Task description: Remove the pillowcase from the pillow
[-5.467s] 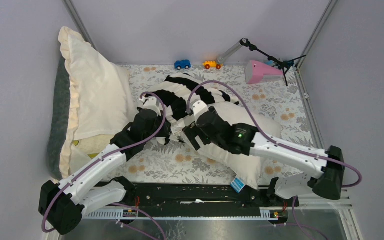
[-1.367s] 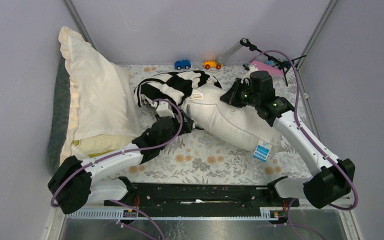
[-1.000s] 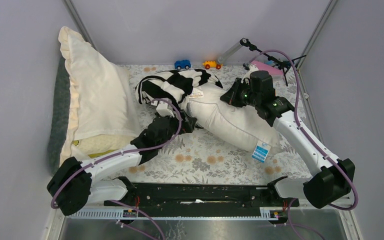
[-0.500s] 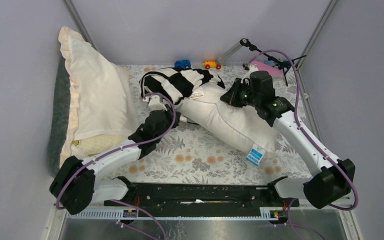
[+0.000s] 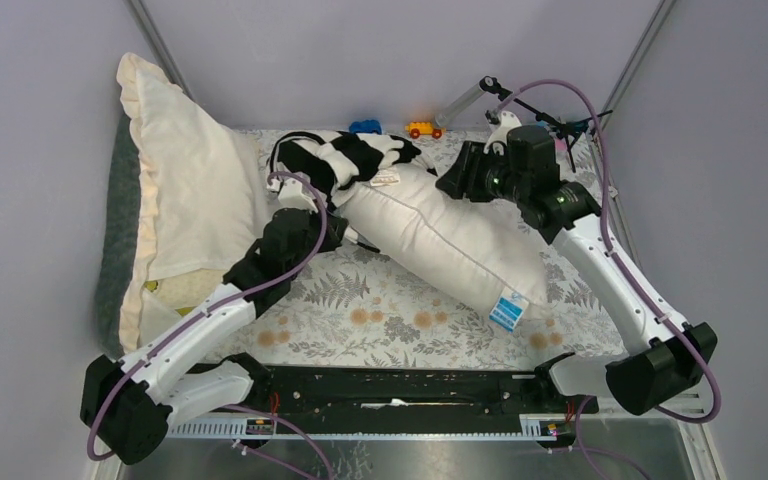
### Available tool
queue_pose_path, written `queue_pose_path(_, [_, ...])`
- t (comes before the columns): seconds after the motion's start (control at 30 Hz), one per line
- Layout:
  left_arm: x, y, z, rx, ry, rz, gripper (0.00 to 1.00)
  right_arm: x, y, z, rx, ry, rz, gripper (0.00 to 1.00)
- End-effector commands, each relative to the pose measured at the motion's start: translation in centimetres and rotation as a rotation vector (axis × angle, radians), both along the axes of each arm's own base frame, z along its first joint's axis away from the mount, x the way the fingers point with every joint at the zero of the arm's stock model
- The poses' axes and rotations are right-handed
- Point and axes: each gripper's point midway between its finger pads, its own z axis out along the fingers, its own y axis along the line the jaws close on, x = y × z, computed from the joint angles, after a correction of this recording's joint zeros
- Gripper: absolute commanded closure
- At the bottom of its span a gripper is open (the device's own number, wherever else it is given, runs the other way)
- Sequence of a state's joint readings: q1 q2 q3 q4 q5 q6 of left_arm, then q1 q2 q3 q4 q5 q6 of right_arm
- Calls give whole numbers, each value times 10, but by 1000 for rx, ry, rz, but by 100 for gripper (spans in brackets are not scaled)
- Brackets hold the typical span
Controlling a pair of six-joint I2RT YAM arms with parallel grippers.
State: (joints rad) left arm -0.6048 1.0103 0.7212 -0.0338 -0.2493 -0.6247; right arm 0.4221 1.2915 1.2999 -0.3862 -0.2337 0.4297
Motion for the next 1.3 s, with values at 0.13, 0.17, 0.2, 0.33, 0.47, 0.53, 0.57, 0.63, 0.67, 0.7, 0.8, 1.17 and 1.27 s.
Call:
queue_pose_path(0.13, [-24,-25,101,-200,-116,-190,100,-8,15,37,-162,-145,151,17])
queue_pose_path(0.17, [-26,-26,104,-208,-108,-195,100,-16,24,38,-191,-164,183,12])
queue_pose_path(0.2, [-26,-27,106,-212,-102,-200,100,-24,34,42,-218,-187,220,8])
queue_pose_path(0.33, [-30,-39,115,-230,-98,-267,100,-66,72,58,-335,-295,336,0])
queue_pose_path(0.47, [-26,-38,110,-199,-83,-256,100,-77,75,49,-436,-299,307,0])
queue_pose_path(0.53, [-24,-36,107,-173,-70,-243,100,-76,70,25,-488,-268,282,0])
queue_pose_path(0.57, [-23,-33,106,-162,-69,-235,100,-72,66,6,-532,-248,259,0])
queue_pose_path(0.63, [-23,-29,109,-139,-74,-220,100,-62,54,-18,-642,-214,201,0])
queue_pose_path(0.67, [-23,-28,112,-134,-81,-222,100,-56,45,-26,-700,-204,158,1])
queue_pose_path(0.7, [-22,-26,112,-128,-80,-209,100,-50,37,-33,-749,-202,111,0])
queue_pose_path(0.8, [-21,-22,117,-116,-79,-187,100,-37,17,-45,-841,-221,7,0])
queue_pose_path(1.17, [-39,7,136,-21,-45,-141,100,-20,-15,-38,-699,-198,-136,100])
queue_pose_path(1.27, [-36,32,130,55,-12,-33,100,-17,-32,-24,-661,-207,-204,100])
